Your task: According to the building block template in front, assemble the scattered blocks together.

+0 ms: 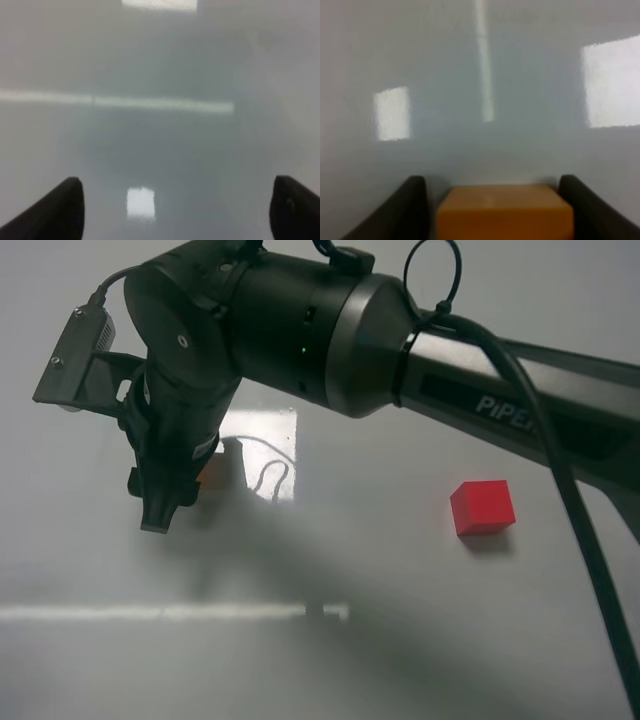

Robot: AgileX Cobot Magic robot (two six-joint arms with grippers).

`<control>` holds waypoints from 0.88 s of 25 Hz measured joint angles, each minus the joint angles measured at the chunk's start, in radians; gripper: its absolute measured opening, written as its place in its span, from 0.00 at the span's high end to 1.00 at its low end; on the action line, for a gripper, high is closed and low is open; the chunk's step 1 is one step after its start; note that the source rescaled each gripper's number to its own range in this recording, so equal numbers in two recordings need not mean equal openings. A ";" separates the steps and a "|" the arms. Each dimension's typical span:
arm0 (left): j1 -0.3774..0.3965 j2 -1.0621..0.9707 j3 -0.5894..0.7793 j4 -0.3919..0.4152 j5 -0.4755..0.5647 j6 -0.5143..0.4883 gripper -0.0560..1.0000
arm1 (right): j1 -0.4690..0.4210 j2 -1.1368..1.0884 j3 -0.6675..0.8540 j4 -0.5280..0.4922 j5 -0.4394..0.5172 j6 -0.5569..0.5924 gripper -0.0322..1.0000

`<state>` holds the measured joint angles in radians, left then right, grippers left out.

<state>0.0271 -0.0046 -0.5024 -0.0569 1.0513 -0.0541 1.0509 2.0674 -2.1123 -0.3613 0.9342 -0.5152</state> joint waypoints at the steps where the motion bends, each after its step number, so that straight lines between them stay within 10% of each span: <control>1: 0.000 0.000 0.000 0.000 0.000 0.000 0.94 | 0.000 0.000 0.000 0.000 0.000 -0.001 0.90; 22: 0.000 0.000 0.000 0.007 0.000 0.000 0.94 | 0.040 -0.302 0.157 0.062 0.216 -0.062 0.97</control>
<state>0.0271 -0.0046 -0.5024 -0.0494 1.0513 -0.0541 1.0911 1.7659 -1.9548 -0.2997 1.1500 -0.5771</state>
